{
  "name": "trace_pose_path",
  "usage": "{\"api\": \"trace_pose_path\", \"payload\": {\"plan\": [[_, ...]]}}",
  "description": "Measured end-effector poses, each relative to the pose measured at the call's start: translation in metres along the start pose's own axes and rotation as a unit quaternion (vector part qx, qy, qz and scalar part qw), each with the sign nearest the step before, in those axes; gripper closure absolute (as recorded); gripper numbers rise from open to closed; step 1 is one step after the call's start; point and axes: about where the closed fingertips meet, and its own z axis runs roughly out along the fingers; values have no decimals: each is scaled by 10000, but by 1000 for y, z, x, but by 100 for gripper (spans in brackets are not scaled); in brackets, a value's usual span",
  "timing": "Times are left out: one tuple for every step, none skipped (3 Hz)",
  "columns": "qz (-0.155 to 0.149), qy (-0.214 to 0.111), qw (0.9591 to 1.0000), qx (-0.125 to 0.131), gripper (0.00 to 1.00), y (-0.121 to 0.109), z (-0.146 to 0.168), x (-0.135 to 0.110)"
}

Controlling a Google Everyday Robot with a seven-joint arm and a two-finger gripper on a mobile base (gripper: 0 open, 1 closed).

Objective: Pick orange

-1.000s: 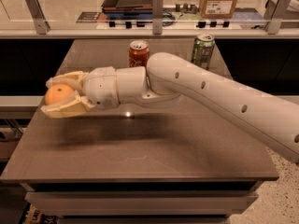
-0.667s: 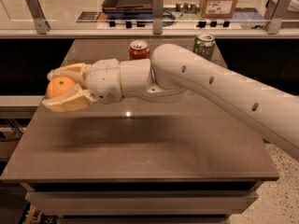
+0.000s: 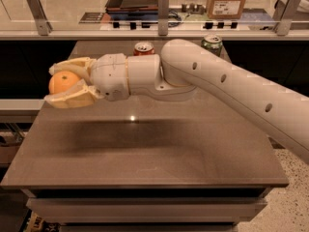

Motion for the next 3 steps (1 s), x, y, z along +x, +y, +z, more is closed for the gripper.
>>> {"api": "trace_pose_path", "payload": {"plan": [[-118,-64,9999,9,100,-3,-2,-9],[-277,-2,9996,58,100,-1,-5,-26],[-292,4,9996,57,100,-1,-5,-27]]}}
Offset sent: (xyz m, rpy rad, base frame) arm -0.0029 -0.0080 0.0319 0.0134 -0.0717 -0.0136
